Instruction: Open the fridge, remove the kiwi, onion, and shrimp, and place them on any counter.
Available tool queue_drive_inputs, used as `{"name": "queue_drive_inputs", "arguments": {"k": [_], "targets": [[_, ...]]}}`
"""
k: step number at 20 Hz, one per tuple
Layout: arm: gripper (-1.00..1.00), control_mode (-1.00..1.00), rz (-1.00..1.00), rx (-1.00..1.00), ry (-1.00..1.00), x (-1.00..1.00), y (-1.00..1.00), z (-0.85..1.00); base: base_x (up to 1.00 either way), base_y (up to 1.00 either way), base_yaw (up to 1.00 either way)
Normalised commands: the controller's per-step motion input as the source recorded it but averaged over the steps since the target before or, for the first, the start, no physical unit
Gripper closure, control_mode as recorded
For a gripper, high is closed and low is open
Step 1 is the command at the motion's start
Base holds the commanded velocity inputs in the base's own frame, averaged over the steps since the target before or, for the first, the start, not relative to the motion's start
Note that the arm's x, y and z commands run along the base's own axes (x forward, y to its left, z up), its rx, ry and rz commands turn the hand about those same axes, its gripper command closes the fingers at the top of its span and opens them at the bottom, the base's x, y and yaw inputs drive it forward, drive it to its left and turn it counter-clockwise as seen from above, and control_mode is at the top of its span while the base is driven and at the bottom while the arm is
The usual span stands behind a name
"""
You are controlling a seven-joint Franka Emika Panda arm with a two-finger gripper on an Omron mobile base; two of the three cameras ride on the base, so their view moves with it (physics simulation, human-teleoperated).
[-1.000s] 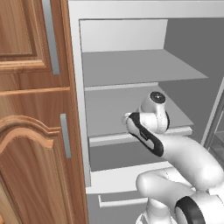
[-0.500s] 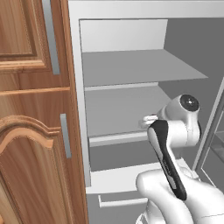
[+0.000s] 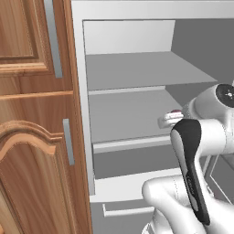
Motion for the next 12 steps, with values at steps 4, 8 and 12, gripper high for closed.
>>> {"name": "queue_drive_inputs", "arguments": {"k": [4,8,12], "targets": [[1.0,-1.0,-0.01,-0.01,0.0,-0.55,-0.07,0.81,0.0,0.0,0.0],[1.0,-1.0,0.0,0.0,0.0,-0.25,-0.04,0.16,0.0,0.0,0.0],[1.0,-1.0,0.0,0.0,0.0,-0.03,0.0,0.0,0.0,0.0,0.0]]}}
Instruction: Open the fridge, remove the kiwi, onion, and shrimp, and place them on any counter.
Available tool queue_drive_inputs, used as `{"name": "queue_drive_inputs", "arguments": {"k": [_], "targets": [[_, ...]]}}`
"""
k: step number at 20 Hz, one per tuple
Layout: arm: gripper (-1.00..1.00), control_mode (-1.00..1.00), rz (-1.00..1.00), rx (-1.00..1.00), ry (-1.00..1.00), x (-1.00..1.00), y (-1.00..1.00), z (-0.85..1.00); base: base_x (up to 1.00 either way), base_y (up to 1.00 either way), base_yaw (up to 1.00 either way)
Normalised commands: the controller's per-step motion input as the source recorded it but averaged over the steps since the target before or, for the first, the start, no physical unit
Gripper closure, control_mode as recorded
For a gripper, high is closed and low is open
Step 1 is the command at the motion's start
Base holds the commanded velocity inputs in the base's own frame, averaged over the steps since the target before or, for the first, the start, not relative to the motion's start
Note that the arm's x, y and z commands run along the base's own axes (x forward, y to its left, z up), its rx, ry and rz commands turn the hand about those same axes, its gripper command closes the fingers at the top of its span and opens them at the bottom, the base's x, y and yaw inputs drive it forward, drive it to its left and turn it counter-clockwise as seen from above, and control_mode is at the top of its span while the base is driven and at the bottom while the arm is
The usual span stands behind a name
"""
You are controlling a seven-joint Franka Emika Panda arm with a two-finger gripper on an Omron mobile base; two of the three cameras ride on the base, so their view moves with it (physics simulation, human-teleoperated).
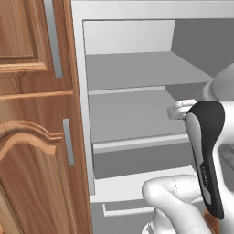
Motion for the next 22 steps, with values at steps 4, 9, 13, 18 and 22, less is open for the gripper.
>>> {"name": "queue_drive_inputs", "arguments": {"k": [4,9,13,18,22], "targets": [[1.0,-1.0,0.0,0.0,0.0,0.0,0.0,0.0,0.0,0.0,0.0],[1.0,-1.0,0.0,0.0,0.0,0.0,0.0,0.0,0.0,0.0,0.0],[1.0,-1.0,0.0,0.0,0.0,0.0,0.0,0.0,0.0,0.0,0.0],[1.0,-1.0,0.0,0.0,0.0,-0.07,0.0,0.0,0.0,0.0,0.0],[1.0,1.0,0.0,0.0,0.0,-0.15,0.0,0.0,-0.72,-0.06,0.0]]}}
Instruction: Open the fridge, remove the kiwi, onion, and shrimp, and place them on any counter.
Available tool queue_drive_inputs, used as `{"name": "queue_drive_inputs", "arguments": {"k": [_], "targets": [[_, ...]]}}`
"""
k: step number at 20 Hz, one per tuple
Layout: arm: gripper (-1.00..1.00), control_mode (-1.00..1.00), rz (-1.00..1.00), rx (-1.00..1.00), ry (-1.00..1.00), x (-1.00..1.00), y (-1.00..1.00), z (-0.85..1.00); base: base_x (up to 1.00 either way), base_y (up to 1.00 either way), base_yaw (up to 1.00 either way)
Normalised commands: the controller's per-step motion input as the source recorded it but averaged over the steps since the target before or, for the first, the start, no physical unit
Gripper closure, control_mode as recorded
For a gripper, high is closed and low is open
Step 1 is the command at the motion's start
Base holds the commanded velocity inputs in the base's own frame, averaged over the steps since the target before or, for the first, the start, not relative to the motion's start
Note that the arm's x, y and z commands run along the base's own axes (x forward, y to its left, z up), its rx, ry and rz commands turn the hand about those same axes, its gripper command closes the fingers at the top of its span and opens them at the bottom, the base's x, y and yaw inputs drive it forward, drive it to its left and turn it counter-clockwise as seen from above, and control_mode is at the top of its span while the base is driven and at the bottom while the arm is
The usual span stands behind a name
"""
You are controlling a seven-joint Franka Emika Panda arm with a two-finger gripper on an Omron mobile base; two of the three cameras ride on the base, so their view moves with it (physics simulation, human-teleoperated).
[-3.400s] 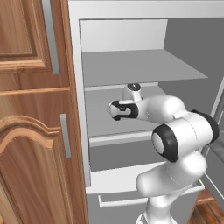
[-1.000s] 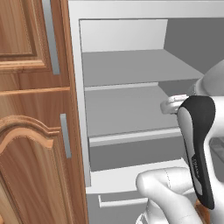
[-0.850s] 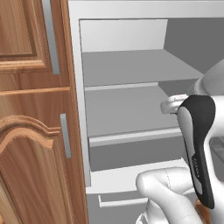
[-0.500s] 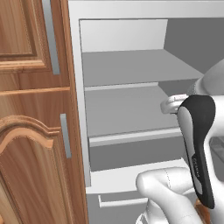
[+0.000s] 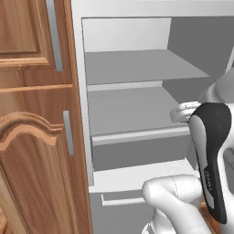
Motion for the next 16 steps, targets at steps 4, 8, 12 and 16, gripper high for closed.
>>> {"name": "queue_drive_inputs", "arguments": {"k": [4,8,12,16], "targets": [[1.0,1.0,0.0,0.0,0.0,0.0,0.0,0.0,-1.0,-0.08,0.0],[1.0,1.0,0.0,0.0,0.0,0.0,0.0,0.0,-1.0,-0.03,-0.03],[1.0,1.0,0.0,0.0,0.0,0.0,0.0,0.0,-1.0,0.0,-0.07],[1.0,1.0,0.0,0.0,0.0,0.0,0.0,0.0,-1.0,-0.01,-0.13]]}}
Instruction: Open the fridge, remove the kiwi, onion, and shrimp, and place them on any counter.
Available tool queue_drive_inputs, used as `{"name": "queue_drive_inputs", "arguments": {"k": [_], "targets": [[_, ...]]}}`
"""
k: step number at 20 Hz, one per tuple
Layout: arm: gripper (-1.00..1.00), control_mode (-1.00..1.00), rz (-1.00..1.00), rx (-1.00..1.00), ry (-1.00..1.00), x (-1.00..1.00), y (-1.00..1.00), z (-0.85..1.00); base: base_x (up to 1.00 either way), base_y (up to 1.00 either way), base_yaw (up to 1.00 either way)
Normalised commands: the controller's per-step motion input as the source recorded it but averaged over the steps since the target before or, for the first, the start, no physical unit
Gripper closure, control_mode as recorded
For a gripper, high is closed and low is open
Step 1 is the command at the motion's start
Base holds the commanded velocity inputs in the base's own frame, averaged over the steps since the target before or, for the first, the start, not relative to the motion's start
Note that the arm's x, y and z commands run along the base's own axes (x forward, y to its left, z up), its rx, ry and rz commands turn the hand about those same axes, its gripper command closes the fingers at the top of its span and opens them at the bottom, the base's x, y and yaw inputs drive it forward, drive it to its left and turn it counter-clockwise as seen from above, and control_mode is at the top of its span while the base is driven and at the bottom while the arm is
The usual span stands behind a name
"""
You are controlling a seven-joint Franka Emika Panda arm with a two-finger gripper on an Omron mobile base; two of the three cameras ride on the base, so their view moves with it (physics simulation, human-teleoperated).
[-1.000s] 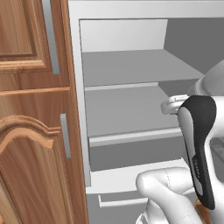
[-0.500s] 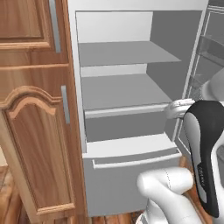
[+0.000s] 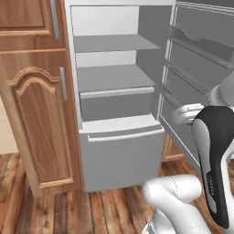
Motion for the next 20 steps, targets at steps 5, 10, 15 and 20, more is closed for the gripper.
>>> {"name": "queue_drive_inputs", "arguments": {"k": [5,10,15,20], "targets": [[1.0,1.0,0.0,0.0,0.0,0.0,0.0,0.0,-0.95,-0.07,-0.42],[1.0,1.0,0.0,0.0,0.0,0.0,0.0,0.0,-0.62,0.0,-0.7],[1.0,1.0,0.0,0.0,0.0,0.0,0.0,0.0,-0.53,0.0,-0.79],[1.0,1.0,0.0,0.0,0.0,0.0,0.0,0.0,-0.42,0.0,-0.86]]}}
